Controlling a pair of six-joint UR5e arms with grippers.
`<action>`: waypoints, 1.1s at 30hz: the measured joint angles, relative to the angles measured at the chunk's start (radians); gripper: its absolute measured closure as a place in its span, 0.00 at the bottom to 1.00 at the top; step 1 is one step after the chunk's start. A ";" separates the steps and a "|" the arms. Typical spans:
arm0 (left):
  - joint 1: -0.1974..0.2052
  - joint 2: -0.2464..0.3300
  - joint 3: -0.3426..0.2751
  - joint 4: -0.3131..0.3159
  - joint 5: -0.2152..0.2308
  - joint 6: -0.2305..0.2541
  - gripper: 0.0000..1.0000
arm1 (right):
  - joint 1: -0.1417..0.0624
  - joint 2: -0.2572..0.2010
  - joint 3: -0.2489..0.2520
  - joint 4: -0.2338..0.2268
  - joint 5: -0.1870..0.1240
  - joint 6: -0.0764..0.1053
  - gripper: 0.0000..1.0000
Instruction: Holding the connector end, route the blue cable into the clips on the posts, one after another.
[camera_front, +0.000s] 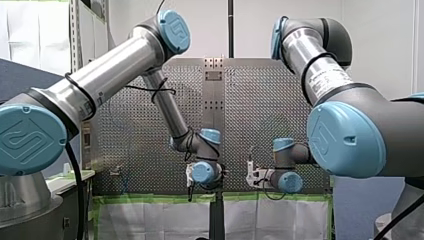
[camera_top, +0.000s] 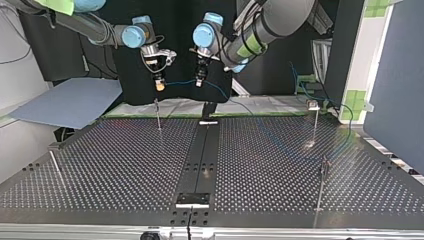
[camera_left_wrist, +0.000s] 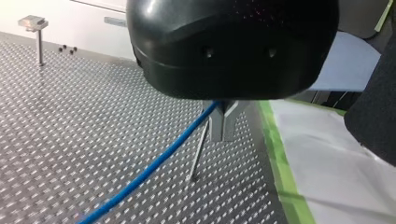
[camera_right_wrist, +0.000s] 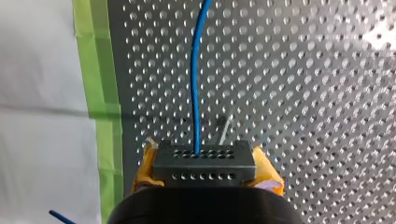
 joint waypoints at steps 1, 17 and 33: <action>-0.007 -0.008 0.008 -0.008 -0.004 0.000 1.00 | -0.012 0.000 0.002 -0.001 -0.011 0.001 1.00; -0.119 -0.146 0.170 -0.086 -0.096 -0.047 1.00 | -0.113 0.064 0.002 -0.018 -0.033 -0.005 1.00; -0.143 -0.197 0.340 -0.166 -0.114 -0.048 1.00 | -0.173 0.058 -0.033 -0.001 -0.039 -0.013 1.00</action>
